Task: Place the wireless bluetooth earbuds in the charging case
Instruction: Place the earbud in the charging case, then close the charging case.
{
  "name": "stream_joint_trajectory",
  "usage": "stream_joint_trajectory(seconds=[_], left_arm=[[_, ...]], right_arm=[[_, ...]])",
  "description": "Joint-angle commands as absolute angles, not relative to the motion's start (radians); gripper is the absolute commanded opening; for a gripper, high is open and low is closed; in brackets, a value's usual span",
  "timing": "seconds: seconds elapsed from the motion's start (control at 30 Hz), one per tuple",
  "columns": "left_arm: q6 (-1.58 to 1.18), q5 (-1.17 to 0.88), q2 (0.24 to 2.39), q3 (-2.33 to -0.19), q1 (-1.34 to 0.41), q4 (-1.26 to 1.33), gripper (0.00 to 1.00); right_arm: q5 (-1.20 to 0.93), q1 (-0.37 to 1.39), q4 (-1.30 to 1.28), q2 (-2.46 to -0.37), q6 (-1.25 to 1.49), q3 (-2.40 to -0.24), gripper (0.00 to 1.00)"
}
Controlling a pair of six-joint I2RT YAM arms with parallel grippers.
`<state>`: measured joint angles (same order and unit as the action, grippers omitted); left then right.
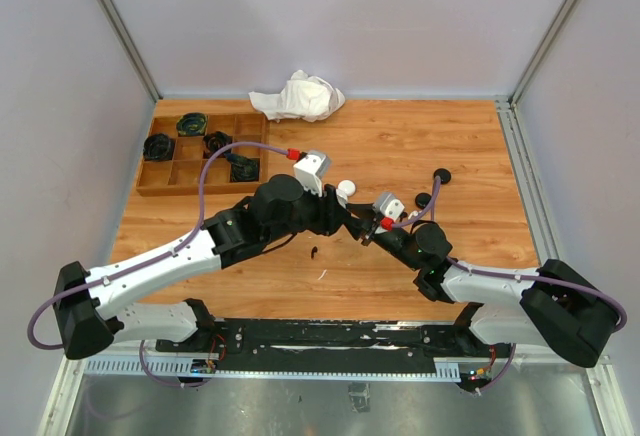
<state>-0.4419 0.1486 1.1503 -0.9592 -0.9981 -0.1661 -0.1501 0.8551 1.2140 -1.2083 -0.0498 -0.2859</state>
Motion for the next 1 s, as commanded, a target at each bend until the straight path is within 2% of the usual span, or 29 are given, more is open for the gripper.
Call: stream_joint_trajectory(seconds=[0.0,0.13,0.37,0.67,0.97], left_arm=[[-0.423,0.167,1.12,-0.992,-1.003,-0.167,0.46],[-0.39,0.174,1.075,-0.994,-0.977,-0.219,0.5],[-0.367,-0.084,1.027,-0.968,-0.841,-0.216,0.56],[-0.374,-0.409,1.055,-0.932,-0.745,-0.136,0.57],[-0.364,-0.456,1.109,-0.92,-0.74,-0.146,0.59]], right_arm=[[-0.155,0.869,1.258,-1.19,-0.078,-0.27,0.13],[-0.188,0.864,1.221,-1.166,-0.106,-0.262,0.13],[-0.331,0.84,1.058,-1.084,-0.142,-0.293,0.13],[-0.46,0.818,0.994,-1.043,-0.11,-0.325,0.14],[-0.506,0.797,0.989,-1.027,-0.072,-0.337,0.15]])
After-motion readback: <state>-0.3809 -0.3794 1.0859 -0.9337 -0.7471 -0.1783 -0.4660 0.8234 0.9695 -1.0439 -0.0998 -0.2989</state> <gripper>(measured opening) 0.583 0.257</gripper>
